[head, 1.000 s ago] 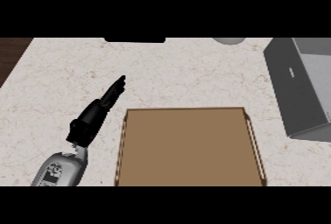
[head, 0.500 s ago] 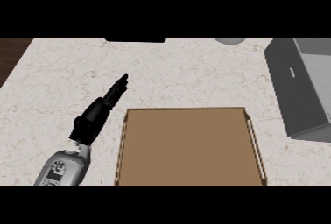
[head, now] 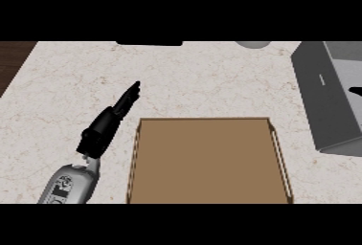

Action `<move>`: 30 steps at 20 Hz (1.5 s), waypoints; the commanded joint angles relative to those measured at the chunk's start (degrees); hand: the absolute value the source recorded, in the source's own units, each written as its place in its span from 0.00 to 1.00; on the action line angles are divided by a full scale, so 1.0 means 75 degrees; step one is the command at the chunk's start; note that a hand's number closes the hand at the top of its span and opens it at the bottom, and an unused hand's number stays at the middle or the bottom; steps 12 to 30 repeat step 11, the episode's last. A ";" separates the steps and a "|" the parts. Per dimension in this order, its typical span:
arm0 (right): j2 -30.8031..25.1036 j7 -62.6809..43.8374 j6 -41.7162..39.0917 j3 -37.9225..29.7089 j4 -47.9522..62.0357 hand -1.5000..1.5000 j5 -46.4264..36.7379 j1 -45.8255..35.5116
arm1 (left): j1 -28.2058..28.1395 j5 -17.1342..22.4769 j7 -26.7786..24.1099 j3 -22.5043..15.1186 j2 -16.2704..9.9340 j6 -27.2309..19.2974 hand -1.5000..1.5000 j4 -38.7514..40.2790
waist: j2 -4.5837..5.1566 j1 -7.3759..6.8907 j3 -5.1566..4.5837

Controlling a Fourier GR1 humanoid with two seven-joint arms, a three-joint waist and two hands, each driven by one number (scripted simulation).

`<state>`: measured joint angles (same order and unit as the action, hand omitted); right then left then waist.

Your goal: Pick the eggplant from the tray and place it in the cardboard box

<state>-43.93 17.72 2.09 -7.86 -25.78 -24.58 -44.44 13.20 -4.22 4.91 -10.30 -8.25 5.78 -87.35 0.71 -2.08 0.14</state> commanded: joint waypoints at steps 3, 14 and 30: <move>0.0098 0.0739 -0.0226 -0.1186 0.0655 0.00 0.1111 -0.0496 | 0.0068 -0.0009 0.0170 0.0041 -0.0030 0.0062 0.50 -0.0137 | -0.0009 0.0036 0.0007; -0.0731 0.1501 -0.1322 -0.3027 0.1413 0.00 0.2868 -0.0359 | -0.0122 0.0029 0.0102 0.0164 -0.0126 0.0111 0.50 -0.0281 | 0.0012 0.0022 0.0018; -0.0731 0.1501 -0.1322 -0.3027 0.1413 0.00 0.2868 -0.0359 | -0.0122 0.0029 0.0102 0.0164 -0.0126 0.0111 0.50 -0.0281 | 0.0012 0.0022 0.0018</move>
